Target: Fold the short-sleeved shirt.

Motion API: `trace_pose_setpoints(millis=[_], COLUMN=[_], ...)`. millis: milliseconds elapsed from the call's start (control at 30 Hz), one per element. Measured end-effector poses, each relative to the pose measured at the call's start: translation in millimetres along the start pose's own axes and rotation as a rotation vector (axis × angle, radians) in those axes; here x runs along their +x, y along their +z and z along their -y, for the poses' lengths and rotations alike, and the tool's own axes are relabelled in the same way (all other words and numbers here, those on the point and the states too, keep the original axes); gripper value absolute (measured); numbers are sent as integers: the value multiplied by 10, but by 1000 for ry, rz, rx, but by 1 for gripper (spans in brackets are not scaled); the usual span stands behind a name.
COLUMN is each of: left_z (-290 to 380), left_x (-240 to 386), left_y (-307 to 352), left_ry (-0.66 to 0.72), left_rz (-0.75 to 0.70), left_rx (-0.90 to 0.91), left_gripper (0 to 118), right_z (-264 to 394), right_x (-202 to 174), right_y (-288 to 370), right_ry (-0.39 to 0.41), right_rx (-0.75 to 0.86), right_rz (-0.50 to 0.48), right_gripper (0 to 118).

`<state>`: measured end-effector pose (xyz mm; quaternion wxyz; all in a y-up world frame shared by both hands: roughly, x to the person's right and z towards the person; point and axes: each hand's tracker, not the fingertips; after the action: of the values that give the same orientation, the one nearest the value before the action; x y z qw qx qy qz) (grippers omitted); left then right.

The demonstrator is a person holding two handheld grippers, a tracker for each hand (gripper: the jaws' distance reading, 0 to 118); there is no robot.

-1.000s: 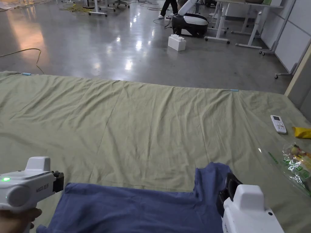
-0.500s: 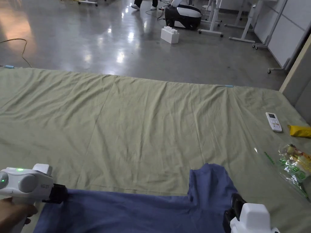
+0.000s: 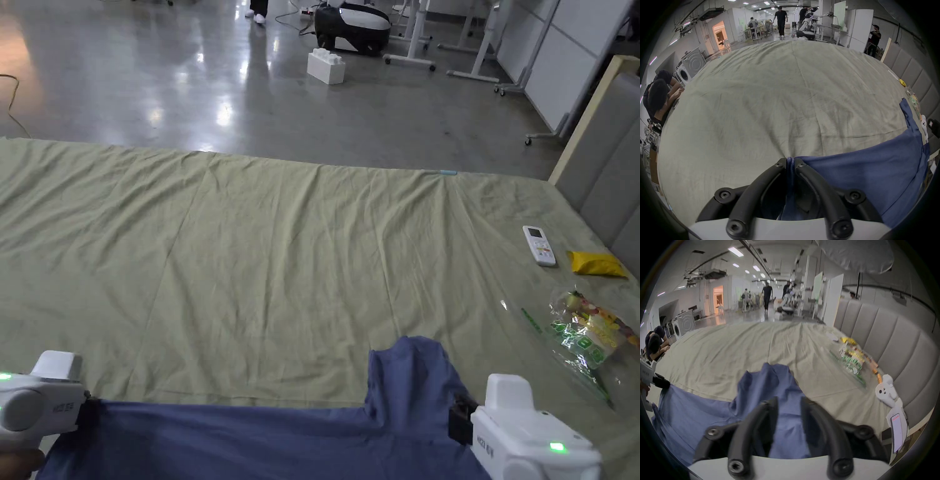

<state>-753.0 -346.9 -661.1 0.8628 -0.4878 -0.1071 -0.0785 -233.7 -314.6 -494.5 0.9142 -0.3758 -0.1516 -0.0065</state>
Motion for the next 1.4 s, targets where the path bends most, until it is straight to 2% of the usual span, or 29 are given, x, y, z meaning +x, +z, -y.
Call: trace_pose_setpoints(millis=[33,67,167,267,300,367,467,500,567,600,633,667,700,800,833,933,967,1033,1133,1233,1400], left_z=[10,5,32,277,213,321,303,348,452,578,705,835,466,692,460,573,425,511,601,724,1029], left_x=[-47,-49,82,321,-81,-112,-44,-29,236,389,532,673,177,420,154,234,21,57,34,-51,-129], left_y=[-72,-71,103,229,-72,-125,-1,-6,258,348,421,496,350,564,532,779,758,933,1212,1427,1761], left_ry=[4,7,11,25,27,26,21,25,31,34,37,39,35,12,16,61,67,70,49,62,82], left_rz=[-2,-7,-13,-10,-12,-21,-24,-22,-24,-29,-32,-33,-33,-36,-34,-6,-2,7,13,16,42], left_rx=[6,16,45,79,82,93,114,112,128,137,139,151,166,180,191,225,237,255,301,345,390], left_gripper=[7,6,6,6,6,6,6,6,6,6,6,6,6,6,6,6,6,6,6,6,6], right_z=[-37,-80,-172,-212,-214,-196,-224,-242,-242,-229,-217,-197,-175,-129,-110,-101,-90,-59,19,135,365], right_x=[37,79,183,215,213,173,128,127,104,104,93,82,89,113,133,178,205,265,316,382,485], right_y=[-121,-277,-595,-875,-954,-1053,-1033,-1013,-983,-971,-960,-941,-898,-710,-610,-268,-140,111,538,919,1423], right_ry=[13,48,27,19,23,50,46,38,47,66,76,72,83,29,11,2,-6,-24,8,1,15], right_rx=[-33,-94,-177,-257,-279,-313,-313,-313,-299,-281,-275,-287,-273,-217,-182,-119,-102,-75,-1,56,87], right_rz=[7,3,8,-15,-40,-75,-46,-45,-52,-69,-98,-84,-81,-86,-93,-111,-114,-121,-124,-143,-140], right_gripper=[63,70,77,77,76,68,65,59,32,11,2,2,2,2,2,2,2,2,2,2,2])
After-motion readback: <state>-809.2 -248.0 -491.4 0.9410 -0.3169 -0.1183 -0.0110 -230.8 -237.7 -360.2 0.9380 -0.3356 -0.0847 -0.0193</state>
